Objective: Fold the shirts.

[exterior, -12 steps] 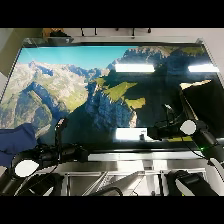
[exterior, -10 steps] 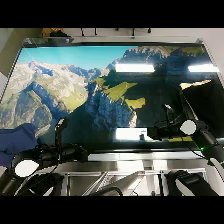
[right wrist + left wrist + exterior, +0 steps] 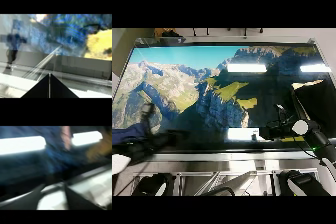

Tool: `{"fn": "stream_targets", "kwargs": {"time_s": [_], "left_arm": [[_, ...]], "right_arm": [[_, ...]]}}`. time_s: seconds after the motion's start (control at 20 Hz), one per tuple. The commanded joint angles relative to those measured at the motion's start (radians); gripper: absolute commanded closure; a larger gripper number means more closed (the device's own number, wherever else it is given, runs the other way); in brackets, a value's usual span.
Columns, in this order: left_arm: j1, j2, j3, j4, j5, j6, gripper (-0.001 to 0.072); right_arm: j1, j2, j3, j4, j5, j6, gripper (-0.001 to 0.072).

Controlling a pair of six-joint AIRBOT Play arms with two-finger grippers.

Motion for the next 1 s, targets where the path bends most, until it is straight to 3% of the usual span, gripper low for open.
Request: {"fn": "stream_targets", "kwargs": {"time_s": [0.0, 0.2, 0.25, 0.4, 0.7, 0.95], "left_arm": [[0.326, 0.000, 0.143, 0.330, -0.141, -0.017, 0.0012], [0.749, -0.050, 0.173, 0.600, -0.105, 0.050, 0.0012], [0.821, -0.086, 0.160, 0.626, -0.083, 0.027, 0.0012], [1.004, -0.237, 0.102, 0.515, -0.060, 0.027, 0.0011], [1.199, -0.547, 0.089, 0.452, 0.112, 0.141, 0.0012], [1.236, -0.764, 0.108, 0.438, 0.290, 0.208, 0.0011]], "right_arm": [[0.001, 0.001, 0.000, 0.000, 0.000, 0.000, 0.0692], [0.001, 0.001, 0.000, 0.000, 0.000, 0.000, 0.0691], [0.001, 0.001, 0.000, 0.001, 0.000, 0.000, 0.0691], [0.002, 0.000, 0.000, 0.008, 0.000, 0.000, 0.0692], [0.002, -0.006, 0.000, 0.008, 0.000, 0.000, 0.0692], [0.001, -0.010, 0.000, 0.008, -0.026, 0.000, 0.0692]]}}
